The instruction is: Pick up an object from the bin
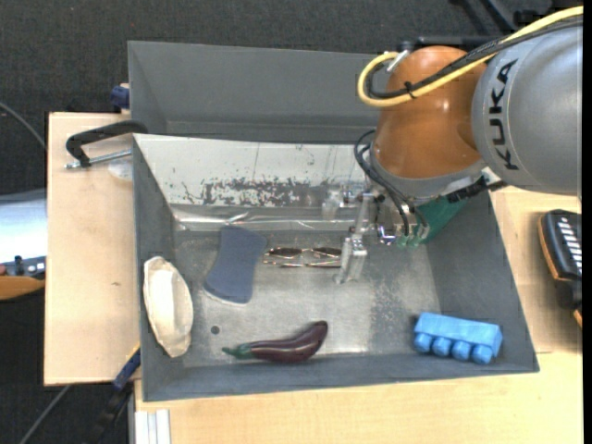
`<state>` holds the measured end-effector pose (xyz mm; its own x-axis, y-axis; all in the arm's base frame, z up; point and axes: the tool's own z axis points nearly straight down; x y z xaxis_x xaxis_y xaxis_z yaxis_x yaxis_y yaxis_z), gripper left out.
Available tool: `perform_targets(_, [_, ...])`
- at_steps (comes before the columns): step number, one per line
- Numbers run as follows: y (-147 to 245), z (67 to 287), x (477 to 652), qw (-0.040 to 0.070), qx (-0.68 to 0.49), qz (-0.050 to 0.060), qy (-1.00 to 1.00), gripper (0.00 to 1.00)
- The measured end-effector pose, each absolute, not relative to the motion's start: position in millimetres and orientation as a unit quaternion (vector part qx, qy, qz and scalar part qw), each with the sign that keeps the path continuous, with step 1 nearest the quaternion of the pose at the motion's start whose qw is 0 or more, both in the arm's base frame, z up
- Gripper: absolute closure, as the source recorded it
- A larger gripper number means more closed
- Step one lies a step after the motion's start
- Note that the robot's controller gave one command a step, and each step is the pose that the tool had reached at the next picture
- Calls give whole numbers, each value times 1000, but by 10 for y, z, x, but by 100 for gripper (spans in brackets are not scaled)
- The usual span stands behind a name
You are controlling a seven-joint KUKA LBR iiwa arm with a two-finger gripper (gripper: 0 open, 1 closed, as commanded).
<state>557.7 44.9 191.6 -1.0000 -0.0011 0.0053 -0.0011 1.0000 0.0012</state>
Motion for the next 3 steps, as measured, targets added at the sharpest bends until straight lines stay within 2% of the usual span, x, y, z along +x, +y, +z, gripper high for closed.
perform_targets(1, [447,1966,5592,-2,0,-1,-1000,0])
perform_targets(2, [355,1458,5630,-3,-2,-1,-1000,0])
perform_targets(3, [523,950,5849,-4,-64,-2,-998,0])
